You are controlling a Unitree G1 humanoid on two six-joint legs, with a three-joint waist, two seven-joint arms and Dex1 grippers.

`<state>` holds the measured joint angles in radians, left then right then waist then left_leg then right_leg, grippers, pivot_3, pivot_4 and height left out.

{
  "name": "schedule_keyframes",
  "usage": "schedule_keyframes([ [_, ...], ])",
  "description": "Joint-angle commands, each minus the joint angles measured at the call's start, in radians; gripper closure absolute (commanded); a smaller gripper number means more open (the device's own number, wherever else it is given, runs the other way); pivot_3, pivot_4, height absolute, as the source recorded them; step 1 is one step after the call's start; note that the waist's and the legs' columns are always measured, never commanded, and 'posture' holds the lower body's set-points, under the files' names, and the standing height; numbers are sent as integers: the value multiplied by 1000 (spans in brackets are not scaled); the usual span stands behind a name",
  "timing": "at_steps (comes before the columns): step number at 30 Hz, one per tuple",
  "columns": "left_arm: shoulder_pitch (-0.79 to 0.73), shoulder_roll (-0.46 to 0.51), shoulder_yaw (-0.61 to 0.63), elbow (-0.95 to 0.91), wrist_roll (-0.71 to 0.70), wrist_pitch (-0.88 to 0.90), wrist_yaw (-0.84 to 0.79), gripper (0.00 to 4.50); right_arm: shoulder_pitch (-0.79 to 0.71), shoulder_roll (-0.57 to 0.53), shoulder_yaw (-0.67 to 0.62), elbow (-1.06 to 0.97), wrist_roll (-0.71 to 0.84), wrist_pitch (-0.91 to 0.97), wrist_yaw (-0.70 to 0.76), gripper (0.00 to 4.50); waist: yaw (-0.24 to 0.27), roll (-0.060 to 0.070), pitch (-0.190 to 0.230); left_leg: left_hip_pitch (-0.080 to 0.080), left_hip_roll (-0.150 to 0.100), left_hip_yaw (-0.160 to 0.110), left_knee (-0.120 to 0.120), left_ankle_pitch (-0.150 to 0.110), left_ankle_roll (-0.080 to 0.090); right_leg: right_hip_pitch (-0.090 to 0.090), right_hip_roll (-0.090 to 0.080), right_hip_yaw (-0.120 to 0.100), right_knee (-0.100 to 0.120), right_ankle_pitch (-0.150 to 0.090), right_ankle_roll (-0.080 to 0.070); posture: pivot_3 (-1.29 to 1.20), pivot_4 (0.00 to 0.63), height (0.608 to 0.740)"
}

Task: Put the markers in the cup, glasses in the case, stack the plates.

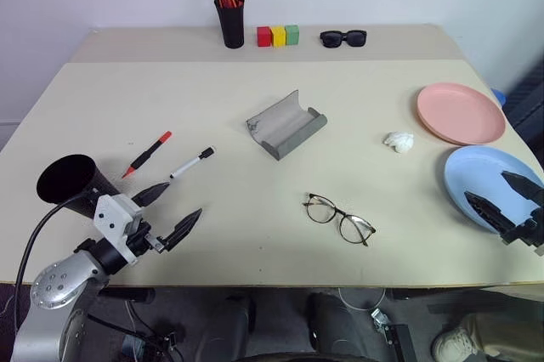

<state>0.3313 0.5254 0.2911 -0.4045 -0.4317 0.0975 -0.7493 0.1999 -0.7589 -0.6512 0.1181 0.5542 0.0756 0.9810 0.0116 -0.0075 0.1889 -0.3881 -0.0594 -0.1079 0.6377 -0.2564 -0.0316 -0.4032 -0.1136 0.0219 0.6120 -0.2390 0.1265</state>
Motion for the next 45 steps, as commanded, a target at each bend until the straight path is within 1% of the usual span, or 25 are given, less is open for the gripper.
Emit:
schedule_keyframes([
  [1,3,15,39,-18,-8,-27,-7,0,-12,0,-19,-63,22,12,-19,28,0,0,0,0,0,0,0,0,0,0,0,0,0,0,0,0,150,740],
  [3,18,8,37,-11,18,-43,8,0,-22,19,4,-60,13,3,-26,28,-3,0,0,0,0,0,0,0,0,0,0,0,0,0,0,0,150,740],
  [5,39,-3,35,-56,-8,-18,19,0,-8,31,11,-92,19,18,-29,28,-3,0,0,0,0,0,0,0,0,0,0,0,0,0,0,0,150,740],
  [8,49,-3,15,-56,9,-36,14,0,-24,43,15,-87,16,19,-46,28,-1,0,0,-1,0,0,0,0,0,-1,0,0,0,0,0,0,150,740],
  [22,-77,-19,-31,72,35,-76,9,0,-109,9,25,55,-21,-52,-7,28,-1,0,0,-1,0,1,0,0,0,-1,0,0,0,0,0,0,150,740],
  [30,-86,-23,-54,51,35,-68,19,0,-151,-3,57,139,-54,-89,30,28,-2,1,0,-1,0,1,0,0,0,-1,0,0,0,0,0,0,150,740],
  [34,-92,-20,-50,69,33,-66,23,0,-183,-6,94,177,-80,-118,44,28,-3,1,0,0,0,1,0,0,0,-1,0,0,0,0,0,0,150,740],
  [37,-103,-15,-35,56,7,-25,43,0,-231,-9,134,151,-78,-108,58,28,-7,1,0,0,0,1,0,0,0,-1,0,0,1,0,0,0,150,740],
  [40,-100,1,-25,34,-19,25,48,0,-286,-11,179,64,-36,-60,82,28,-12,1,0,0,0,0,0,0,0,-1,0,0,1,0,0,0,150,740],
  [42,-101,6,-20,41,4,49,80,0,-303,-5,207,-7,-2,-12,100,28,-14,1,0,0,0,0,0,0,0,-1,0,0,1,0,0,0,150,740],
  [43,-106,4,-32,21,39,65,119,0,-317,-13,232,-36,18,18,134,28,-16,1,0,0,0,-1,0,0,0,-1,0,0,1,0,0,0,150,740],
  [45,-116,-3,-56,-32,61,119,174,0,-343,-23,273,-81,47,72,179,28,-18,0,0,0,0,-2,0,0,0,-1,0,0,1,0,1,0,150,740],
])
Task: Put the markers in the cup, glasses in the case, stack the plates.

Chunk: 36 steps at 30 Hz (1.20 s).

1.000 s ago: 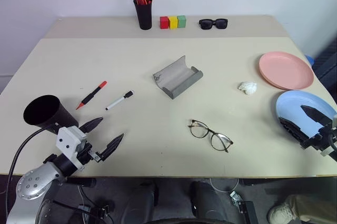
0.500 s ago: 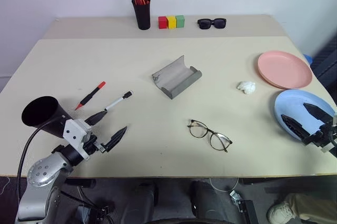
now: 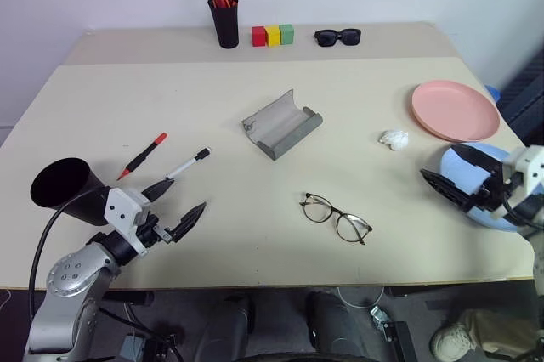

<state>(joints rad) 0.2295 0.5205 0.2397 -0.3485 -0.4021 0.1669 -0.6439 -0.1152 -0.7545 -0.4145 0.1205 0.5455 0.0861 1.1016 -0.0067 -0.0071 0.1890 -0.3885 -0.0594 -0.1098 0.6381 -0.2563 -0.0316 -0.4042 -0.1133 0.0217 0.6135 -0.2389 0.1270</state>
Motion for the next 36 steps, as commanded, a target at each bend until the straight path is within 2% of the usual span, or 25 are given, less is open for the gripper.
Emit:
schedule_keyframes([
  [1,-17,6,-4,-104,32,71,81,0,-32,-28,55,-113,63,81,64,28,1,-1,0,0,0,0,0,0,0,0,0,0,0,0,0,0,150,740],
  [5,-106,42,-116,-161,157,254,187,0,-161,-18,160,-89,50,103,141,28,-1,-1,0,-1,-1,0,2,0,0,0,0,0,0,0,0,0,150,740],
  [11,-204,117,-219,-173,259,420,204,0,-255,24,250,-31,20,84,194,28,-5,-1,1,-1,-2,0,4,0,0,0,1,-1,2,1,2,0,150,740],
  [17,-315,169,-195,-168,238,643,192,0,-296,74,296,-27,8,74,206,28,-5,-1,1,-2,-2,0,3,0,-1,-3,1,-1,3,2,4,0,150,740],
  [27,-450,138,-141,-202,156,889,205,0,-346,103,321,15,-7,59,230,28,-7,-1,1,-2,-2,-1,3,1,-1,-3,1,-1,3,2,5,0,150,740],
  [36,-608,145,-126,-114,123,1085,220,0,-390,125,325,93,-31,21,254,28,-7,-1,1,-2,-3,-1,3,1,-2,-3,1,-1,4,4,8,0,150,740],
])
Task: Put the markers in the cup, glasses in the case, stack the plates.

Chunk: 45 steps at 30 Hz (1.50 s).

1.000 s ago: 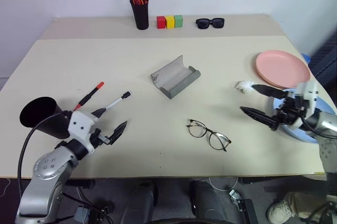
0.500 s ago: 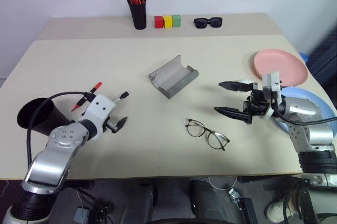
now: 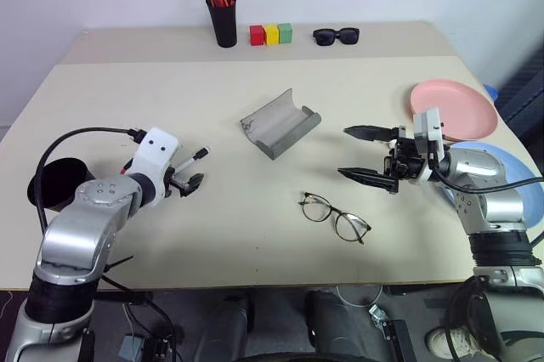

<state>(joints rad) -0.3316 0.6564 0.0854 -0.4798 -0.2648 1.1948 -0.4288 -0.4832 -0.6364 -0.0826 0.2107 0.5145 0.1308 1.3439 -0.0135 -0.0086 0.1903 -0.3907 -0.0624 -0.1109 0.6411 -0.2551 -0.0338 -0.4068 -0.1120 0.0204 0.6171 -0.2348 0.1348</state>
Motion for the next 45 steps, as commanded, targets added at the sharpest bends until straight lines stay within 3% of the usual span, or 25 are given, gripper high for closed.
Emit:
schedule_keyframes([
  [1,-64,13,26,37,-23,81,-2,0,-23,8,-7,7,-1,-26,13,28,0,0,0,0,0,0,0,0,0,0,0,0,0,0,0,0,150,740],
  [18,-292,132,-146,359,-62,69,-196,0,-4,5,-6,-44,7,6,3,28,-2,-1,0,0,0,0,0,1,-1,-1,0,0,1,0,0,0,150,740],
  [25,-352,162,-236,499,-28,-14,-277,0,-4,3,-1,-66,7,31,-1,28,-3,-1,0,0,0,0,0,1,-1,-1,0,0,2,0,0,0,150,740],
  [45,-526,120,-439,837,116,-189,-465,0,-43,23,27,-153,13,115,-77,28,0,-1,0,0,-2,0,2,1,-2,-1,0,0,5,0,1,0,150,740],
])
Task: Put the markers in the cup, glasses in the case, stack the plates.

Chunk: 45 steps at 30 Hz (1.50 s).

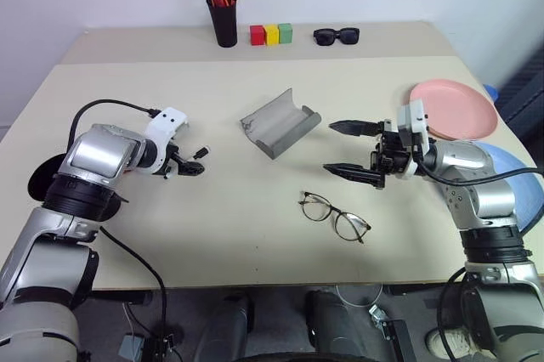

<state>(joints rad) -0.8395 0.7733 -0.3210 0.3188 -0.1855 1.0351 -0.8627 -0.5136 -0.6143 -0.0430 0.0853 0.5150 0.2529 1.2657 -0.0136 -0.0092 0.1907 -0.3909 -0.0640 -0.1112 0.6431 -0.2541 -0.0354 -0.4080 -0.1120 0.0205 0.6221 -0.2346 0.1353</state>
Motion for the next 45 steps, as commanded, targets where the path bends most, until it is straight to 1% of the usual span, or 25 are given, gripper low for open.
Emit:
schedule_keyframes([
  [1,-23,4,-41,47,44,-43,-45,0,-9,1,-14,-26,12,-10,3,28,0,0,0,0,0,0,0,0,0,0,0,0,1,0,0,0,150,740],
  [8,-56,-4,-60,33,72,-63,-117,0,18,-3,-26,-24,11,-32,1,28,-1,0,0,0,0,-1,3,0,0,0,0,0,5,0,0,0,150,740],
  [18,-17,-4,-68,-96,78,-19,-138,0,41,-10,-38,18,4,-78,19,28,-6,-1,0,0,-1,-1,3,0,0,-1,0,0,7,-1,1,0,150,740],
  [28,-19,-10,-65,-86,88,9,-109,0,43,-9,-38,37,5,-99,25,28,-5,-1,0,0,-1,-1,3,0,0,-1,0,0,7,-1,1,0,150,740],
  [38,-50,-60,-79,-32,109,10,-86,0,58,-15,-47,36,6,-105,24,28,0,-1,0,0,-1,-2,4,0,0,-1,0,0,8,-1,1,0,150,740],
  [41,-61,-70,-79,-20,113,22,-89,831,64,-17,-52,42,6,-113,26,0,0,-1,0,0,-1,-2,4,0,0,-1,0,0,8,-1,1,0,150,740],
  [44,-66,-76,-80,-7,117,36,-88,2274,74,-18,-61,60,4,-131,33,0,-2,-1,0,0,-2,-2,4,0,0,-1,0,0,8,-1,1,0,150,740],
  [45,-66,-78,-80,-4,118,38,-86,2832,78,-18,-64,67,3,-138,37,0,-2,-1,0,0,-2,-2,4,0,0,-1,0,0,8,-1,1,0,150,740],
])
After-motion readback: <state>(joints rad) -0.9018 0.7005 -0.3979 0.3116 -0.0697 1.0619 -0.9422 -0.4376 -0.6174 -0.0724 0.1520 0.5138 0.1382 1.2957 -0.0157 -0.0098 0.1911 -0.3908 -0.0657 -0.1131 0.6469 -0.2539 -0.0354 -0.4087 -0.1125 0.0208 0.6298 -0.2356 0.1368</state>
